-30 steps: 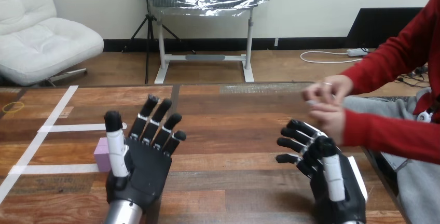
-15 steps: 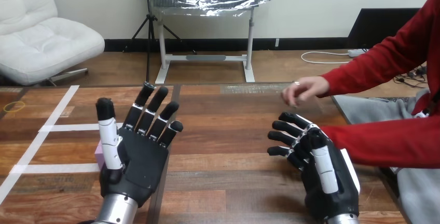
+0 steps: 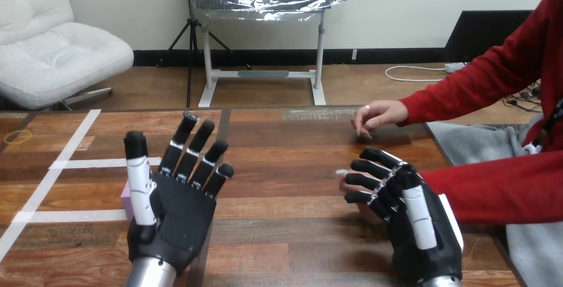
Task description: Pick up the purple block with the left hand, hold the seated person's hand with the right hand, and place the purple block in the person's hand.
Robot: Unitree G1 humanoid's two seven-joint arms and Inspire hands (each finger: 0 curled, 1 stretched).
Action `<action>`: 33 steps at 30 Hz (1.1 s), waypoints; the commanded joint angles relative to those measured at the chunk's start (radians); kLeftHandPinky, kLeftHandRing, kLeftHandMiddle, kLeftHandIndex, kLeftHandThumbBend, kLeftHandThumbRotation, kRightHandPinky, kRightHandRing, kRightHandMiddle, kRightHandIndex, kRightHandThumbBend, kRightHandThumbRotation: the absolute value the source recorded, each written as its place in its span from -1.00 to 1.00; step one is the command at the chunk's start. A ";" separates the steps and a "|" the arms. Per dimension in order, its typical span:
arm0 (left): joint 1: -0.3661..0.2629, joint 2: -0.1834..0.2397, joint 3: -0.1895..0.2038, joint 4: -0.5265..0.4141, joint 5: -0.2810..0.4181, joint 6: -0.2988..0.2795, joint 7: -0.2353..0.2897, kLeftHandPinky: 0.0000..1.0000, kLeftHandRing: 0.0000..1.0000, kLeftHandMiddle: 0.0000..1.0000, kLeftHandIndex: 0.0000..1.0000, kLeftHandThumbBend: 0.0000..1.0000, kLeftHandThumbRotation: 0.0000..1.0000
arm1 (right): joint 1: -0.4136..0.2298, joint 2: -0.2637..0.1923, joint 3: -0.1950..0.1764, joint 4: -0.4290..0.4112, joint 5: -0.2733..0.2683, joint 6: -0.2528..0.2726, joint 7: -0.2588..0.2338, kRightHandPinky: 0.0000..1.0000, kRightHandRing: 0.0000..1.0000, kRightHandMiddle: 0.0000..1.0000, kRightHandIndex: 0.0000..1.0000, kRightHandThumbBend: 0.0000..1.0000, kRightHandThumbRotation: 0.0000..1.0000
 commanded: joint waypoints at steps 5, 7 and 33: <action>-0.009 -0.081 -0.029 -0.052 -0.003 -0.020 -0.016 -0.29 0.15 0.35 0.37 0.55 0.14 | -0.024 0.012 -0.007 -0.041 0.029 -0.004 0.022 0.02 0.24 0.30 0.32 0.88 0.31; -0.007 -0.080 -0.033 -0.050 0.005 -0.030 -0.022 -0.28 0.20 0.39 0.40 0.56 0.17 | -0.025 0.011 -0.008 -0.039 0.028 -0.007 0.019 0.02 0.23 0.30 0.32 0.88 0.32; -0.027 -0.022 -0.095 -0.016 0.310 -0.346 -0.016 0.63 0.77 0.80 0.74 0.90 0.61 | -0.037 -0.006 -0.024 0.001 0.020 -0.054 0.063 0.08 0.34 0.39 0.39 1.00 0.81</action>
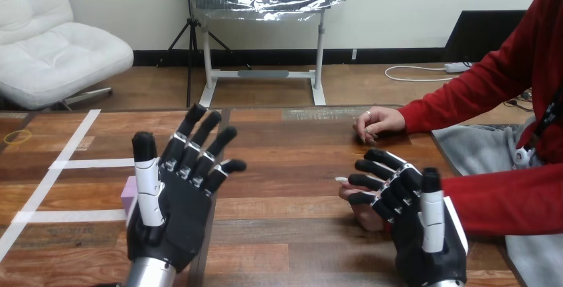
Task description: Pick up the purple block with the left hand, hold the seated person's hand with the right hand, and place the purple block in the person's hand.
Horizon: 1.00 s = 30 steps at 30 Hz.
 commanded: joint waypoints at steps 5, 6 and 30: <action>-0.060 -0.014 -0.010 -0.032 0.062 -0.061 0.022 0.58 0.79 0.82 0.76 0.93 0.64 | -0.049 -0.005 -0.012 0.002 0.010 -0.033 0.034 0.12 0.39 0.44 0.42 1.00 0.89; -0.064 -0.008 -0.008 -0.036 0.070 -0.066 0.026 0.57 0.79 0.82 0.76 0.93 0.64 | -0.049 -0.007 -0.012 0.004 0.008 -0.037 0.035 0.13 0.40 0.44 0.43 1.00 0.90; -0.131 0.086 0.034 -0.098 0.164 -0.091 0.096 0.99 0.98 0.95 0.94 0.71 0.83 | -0.051 -0.016 -0.013 0.022 -0.001 -0.062 0.057 0.24 0.50 0.53 0.50 1.00 0.99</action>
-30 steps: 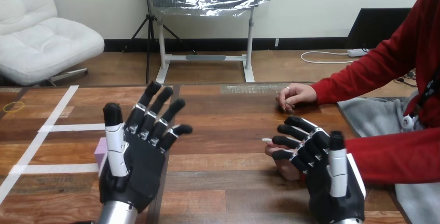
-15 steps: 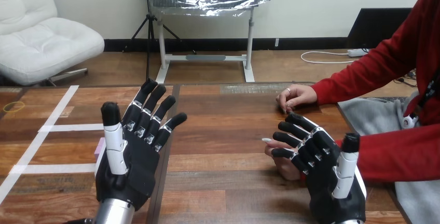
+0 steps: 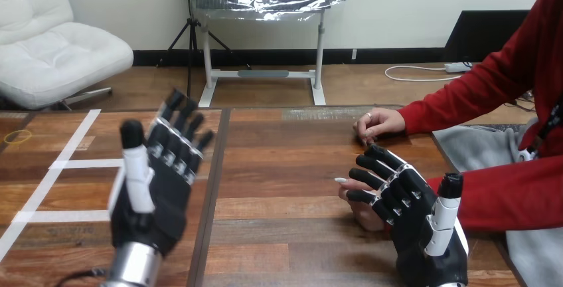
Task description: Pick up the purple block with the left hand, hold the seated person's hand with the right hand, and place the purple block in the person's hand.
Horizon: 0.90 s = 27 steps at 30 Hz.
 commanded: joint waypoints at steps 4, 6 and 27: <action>-0.105 0.050 0.014 -0.051 0.041 -0.045 0.012 1.00 0.99 0.97 0.97 0.65 0.87 | -0.049 0.002 -0.007 -0.003 -0.001 -0.036 0.006 0.24 0.49 0.53 0.49 1.00 0.99; -0.110 0.057 0.015 -0.040 0.062 -0.062 0.018 1.00 1.00 0.97 0.98 0.63 0.88 | -0.049 0.003 -0.007 -0.002 -0.003 -0.039 0.006 0.24 0.49 0.52 0.49 1.00 0.99; -0.166 0.140 0.000 0.083 0.325 -0.233 0.096 1.00 1.00 1.00 1.00 0.31 0.95 | -0.040 -0.004 0.001 -0.008 -0.008 -0.040 0.016 0.24 0.48 0.52 0.50 1.00 0.98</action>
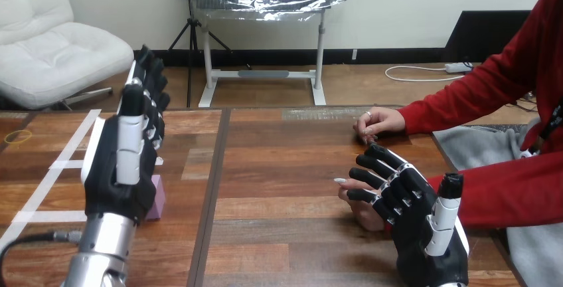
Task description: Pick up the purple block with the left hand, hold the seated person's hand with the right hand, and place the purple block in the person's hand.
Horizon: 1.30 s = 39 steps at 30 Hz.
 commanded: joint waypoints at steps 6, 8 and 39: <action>-0.100 0.090 -0.028 0.090 0.147 -0.091 0.036 1.00 1.00 1.00 1.00 0.10 0.96 | -0.042 -0.011 0.001 -0.004 -0.021 -0.042 0.015 0.24 0.49 0.53 0.51 1.00 1.00; -0.110 0.106 -0.030 0.109 0.176 -0.113 0.043 1.00 1.00 1.00 1.00 0.04 0.97 | -0.043 -0.014 0.002 -0.001 -0.026 -0.048 0.018 0.24 0.50 0.54 0.53 1.00 1.00; -0.268 0.325 -0.103 0.247 0.472 -0.024 0.126 0.86 0.99 1.00 0.99 0.16 0.58 | -0.037 -0.015 -0.005 -0.023 -0.018 -0.052 0.030 0.28 0.53 0.57 0.53 1.00 1.00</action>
